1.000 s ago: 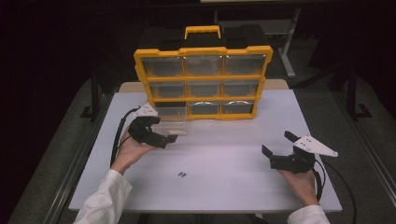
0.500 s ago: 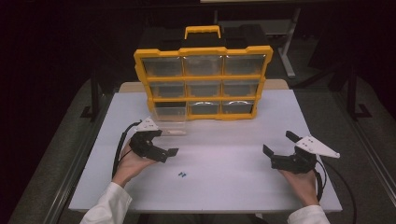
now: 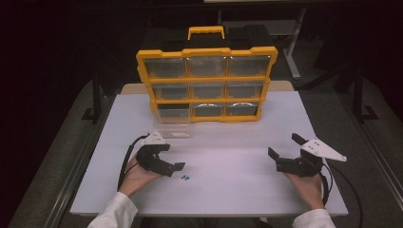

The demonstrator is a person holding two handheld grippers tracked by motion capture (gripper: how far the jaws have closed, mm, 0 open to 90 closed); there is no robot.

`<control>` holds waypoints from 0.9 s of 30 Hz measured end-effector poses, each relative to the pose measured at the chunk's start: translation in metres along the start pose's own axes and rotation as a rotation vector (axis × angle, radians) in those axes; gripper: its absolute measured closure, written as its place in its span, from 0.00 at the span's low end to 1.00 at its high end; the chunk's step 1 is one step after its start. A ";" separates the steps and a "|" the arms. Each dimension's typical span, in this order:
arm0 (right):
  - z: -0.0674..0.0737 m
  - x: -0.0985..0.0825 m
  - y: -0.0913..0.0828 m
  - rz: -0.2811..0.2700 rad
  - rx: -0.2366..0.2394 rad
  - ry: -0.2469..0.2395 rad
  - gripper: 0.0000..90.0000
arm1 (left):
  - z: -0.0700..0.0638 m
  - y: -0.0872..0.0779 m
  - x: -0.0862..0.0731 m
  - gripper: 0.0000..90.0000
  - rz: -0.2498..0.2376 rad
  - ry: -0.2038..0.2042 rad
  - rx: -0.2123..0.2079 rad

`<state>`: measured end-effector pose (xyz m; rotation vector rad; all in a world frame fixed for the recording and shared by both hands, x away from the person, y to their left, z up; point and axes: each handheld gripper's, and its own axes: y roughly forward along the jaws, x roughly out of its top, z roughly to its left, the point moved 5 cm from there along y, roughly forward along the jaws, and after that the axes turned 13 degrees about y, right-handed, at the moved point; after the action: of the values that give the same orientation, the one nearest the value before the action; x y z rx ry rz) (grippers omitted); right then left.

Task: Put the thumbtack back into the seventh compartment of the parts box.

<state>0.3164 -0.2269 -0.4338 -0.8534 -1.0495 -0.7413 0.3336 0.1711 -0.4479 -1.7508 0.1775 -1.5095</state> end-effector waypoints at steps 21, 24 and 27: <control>0.001 0.000 0.000 0.002 0.005 -0.001 0.00 | -0.013 0.012 -0.019 0.33 0.086 0.045 -0.100; 0.000 0.000 -0.001 -0.001 0.005 0.000 0.00 | -0.015 0.013 -0.020 0.38 0.099 0.065 -0.120; 0.000 0.000 -0.001 -0.002 0.006 0.004 0.00 | -0.017 0.015 -0.021 0.42 0.106 0.074 -0.139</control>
<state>0.3155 -0.2278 -0.4331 -0.8450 -1.0491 -0.7410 0.3182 0.1656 -0.4741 -1.7655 0.4151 -1.5162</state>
